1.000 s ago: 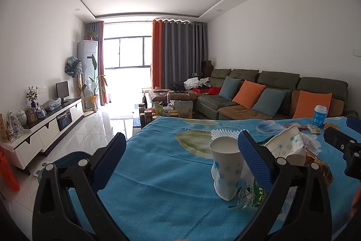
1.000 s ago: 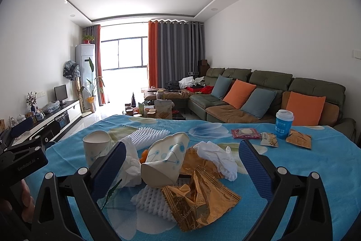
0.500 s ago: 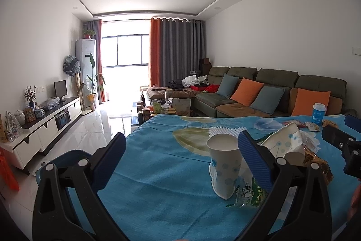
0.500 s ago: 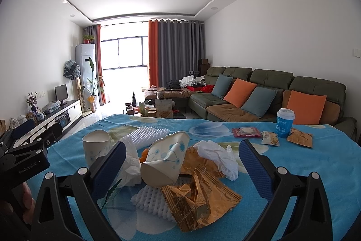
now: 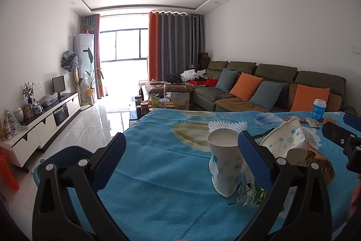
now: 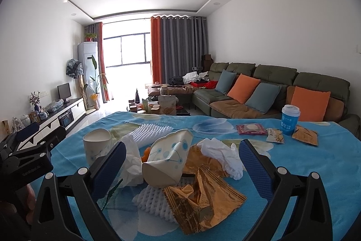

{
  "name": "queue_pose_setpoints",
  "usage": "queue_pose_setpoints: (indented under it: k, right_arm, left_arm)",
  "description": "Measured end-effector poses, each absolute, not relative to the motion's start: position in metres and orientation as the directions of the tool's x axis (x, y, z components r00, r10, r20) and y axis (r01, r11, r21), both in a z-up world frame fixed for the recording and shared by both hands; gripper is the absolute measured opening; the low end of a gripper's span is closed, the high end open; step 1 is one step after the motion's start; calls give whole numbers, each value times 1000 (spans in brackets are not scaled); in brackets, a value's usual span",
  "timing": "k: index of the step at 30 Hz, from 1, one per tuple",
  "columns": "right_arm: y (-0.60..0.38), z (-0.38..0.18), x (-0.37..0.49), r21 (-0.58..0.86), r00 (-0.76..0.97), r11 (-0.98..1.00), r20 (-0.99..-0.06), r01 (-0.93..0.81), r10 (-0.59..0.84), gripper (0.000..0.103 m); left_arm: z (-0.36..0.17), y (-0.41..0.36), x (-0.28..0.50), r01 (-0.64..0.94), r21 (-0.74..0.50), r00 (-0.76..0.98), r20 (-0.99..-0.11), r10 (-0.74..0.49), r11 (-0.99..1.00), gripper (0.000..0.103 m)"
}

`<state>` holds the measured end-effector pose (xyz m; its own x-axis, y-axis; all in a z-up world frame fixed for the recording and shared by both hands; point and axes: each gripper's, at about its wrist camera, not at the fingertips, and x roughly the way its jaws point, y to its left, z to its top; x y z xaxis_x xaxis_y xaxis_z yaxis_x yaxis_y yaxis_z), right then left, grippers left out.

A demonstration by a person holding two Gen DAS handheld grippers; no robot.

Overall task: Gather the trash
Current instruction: 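Grasp the white blue-dotted paper cup with the left tool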

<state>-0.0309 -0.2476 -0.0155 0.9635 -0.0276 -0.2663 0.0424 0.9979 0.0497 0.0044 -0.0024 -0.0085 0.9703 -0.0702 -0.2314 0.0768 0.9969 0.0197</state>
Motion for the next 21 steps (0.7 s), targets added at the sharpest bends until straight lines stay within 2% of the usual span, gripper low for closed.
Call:
queue_pose_setpoints:
  k: [6,11,14,15,19,21]
  right_arm:
    - [-249,-15,-27,56,962,998,-272,36,-19,97]
    - [-253,-17,-12,85,945,996,-325,-7,35,95]
    - [-253,-19,1,103,924,994,-373,-42,77,86]
    - [-254,-20,6,116,915,992,-392,-54,95,80]
    - [-260,-28,29,191,866,978,-472,-82,165,63]
    - [-260,-30,35,213,850,973,-493,-89,185,54]
  left_arm:
    - [-10,-2,7,89,19,966,-246,-82,996,98]
    - [-15,-7,23,174,5,932,-325,-163,985,98]
    - [-21,-7,39,226,-31,887,-407,-219,974,98]
    - [-23,-7,44,245,-51,869,-432,-242,968,98]
    - [-30,-6,59,288,-101,821,-486,-300,952,98]
    - [-33,-8,63,313,-109,803,-500,-324,944,93]
